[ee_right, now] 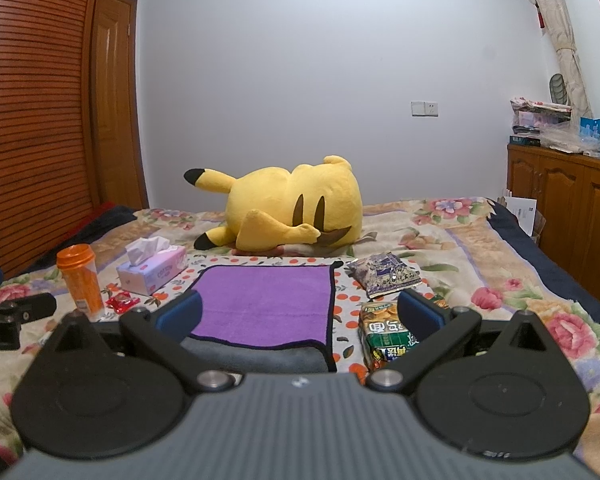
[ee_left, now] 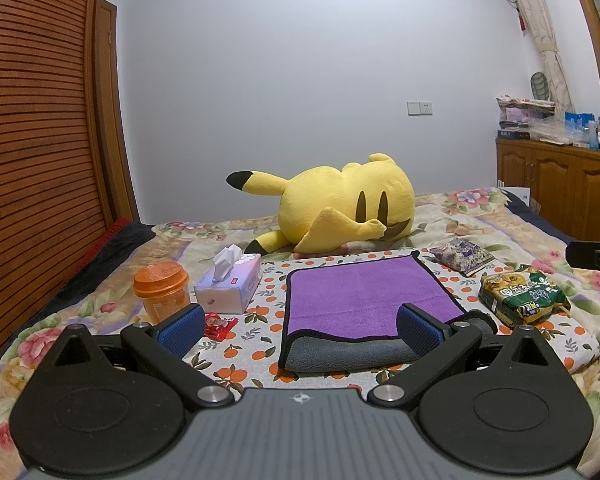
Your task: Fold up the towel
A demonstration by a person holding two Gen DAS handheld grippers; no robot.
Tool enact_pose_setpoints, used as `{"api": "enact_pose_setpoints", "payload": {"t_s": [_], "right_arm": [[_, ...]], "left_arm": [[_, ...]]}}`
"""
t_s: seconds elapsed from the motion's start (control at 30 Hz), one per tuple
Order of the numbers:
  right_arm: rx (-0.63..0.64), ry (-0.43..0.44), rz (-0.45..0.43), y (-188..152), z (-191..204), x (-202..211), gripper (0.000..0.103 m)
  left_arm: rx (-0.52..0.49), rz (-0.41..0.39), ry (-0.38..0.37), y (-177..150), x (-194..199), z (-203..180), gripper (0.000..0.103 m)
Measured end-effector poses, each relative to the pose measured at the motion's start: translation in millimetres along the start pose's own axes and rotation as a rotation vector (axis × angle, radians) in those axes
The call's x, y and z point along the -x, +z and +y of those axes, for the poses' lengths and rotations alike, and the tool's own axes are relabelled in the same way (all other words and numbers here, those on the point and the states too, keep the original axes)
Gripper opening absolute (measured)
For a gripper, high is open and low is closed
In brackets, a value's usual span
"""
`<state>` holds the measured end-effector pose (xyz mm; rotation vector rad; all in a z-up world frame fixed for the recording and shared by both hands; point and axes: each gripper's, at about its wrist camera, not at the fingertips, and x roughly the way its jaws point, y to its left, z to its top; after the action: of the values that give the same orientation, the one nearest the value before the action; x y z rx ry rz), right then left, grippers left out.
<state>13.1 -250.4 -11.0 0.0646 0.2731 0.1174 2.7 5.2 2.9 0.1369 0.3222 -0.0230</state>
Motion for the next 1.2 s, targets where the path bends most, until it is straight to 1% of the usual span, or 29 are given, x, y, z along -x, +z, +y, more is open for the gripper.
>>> {"api": "enact_pose_setpoints", "payload": {"t_s": [0.37,0.5,0.87,1.2], "right_arm": [[0.001,-0.001,0.002,0,-1,0,0.103],[0.004,-0.002,0.012,-6,-7,-5,0.103],[0.007,-0.016,0.076,-5,-6,-13,0.103],[0.017,-0.019,0.142,-4,-4,-29,0.103]], "left_arm": [[0.0,0.002,0.001,1,2,1,0.103],[0.0,0.01,0.0,0,0,-2,0.103],[0.001,0.045,-0.005,-2,-8,-4,0.103],[0.006,0.108,-0.017,-2,-26,-3,0.103]]}}
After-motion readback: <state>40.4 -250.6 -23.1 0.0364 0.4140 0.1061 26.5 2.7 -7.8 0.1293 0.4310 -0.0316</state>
